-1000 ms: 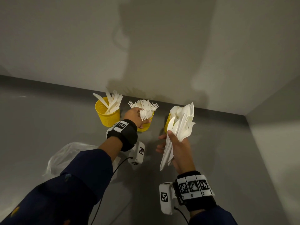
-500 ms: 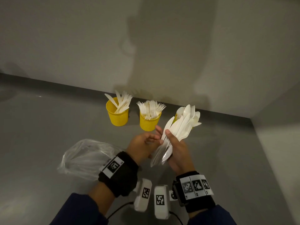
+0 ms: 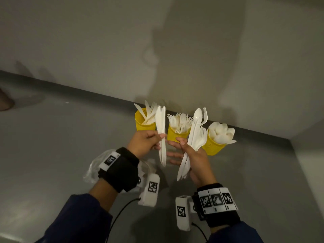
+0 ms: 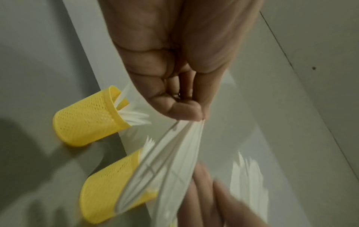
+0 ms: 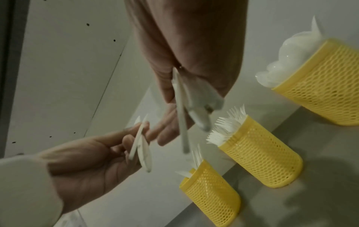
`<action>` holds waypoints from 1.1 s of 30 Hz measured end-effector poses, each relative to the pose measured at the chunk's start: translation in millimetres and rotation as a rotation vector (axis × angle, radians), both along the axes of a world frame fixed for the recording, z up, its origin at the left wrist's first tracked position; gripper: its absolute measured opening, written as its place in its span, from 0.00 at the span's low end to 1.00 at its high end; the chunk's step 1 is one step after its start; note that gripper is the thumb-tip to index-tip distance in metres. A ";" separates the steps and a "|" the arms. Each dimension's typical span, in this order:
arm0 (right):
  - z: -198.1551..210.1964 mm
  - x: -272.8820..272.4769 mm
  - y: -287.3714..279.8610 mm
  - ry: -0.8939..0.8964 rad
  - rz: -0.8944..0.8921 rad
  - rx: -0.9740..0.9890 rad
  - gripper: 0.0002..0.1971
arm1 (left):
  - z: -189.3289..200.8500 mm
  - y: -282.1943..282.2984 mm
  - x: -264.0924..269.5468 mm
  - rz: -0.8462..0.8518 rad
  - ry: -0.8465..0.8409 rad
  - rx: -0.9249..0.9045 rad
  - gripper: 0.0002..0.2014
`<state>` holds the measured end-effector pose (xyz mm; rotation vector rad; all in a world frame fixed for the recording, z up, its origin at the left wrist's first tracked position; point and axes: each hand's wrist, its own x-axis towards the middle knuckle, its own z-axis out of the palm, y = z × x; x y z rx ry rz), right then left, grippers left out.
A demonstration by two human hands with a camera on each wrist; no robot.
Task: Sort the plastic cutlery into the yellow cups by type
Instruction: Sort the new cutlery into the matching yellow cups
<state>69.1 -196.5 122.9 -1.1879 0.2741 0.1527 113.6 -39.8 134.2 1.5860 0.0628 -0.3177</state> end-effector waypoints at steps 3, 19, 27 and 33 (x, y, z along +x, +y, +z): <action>-0.4 4.0 1.3 0.007 -0.030 -0.071 0.10 | 6.6 16.0 28.5 0.119 -0.016 -0.059 0.06; -7.4 13.9 -1.8 0.062 -0.009 -0.213 0.07 | -42.8 35.9 124.0 0.278 0.076 0.322 0.32; -1.5 1.3 -2.6 0.057 0.125 -0.109 0.13 | -3.7 -20.3 30.4 -0.032 -0.022 0.027 0.09; 6.7 -17.7 -19.7 0.044 0.288 0.117 0.17 | 12.1 -50.4 -3.6 -0.155 0.041 -0.200 0.08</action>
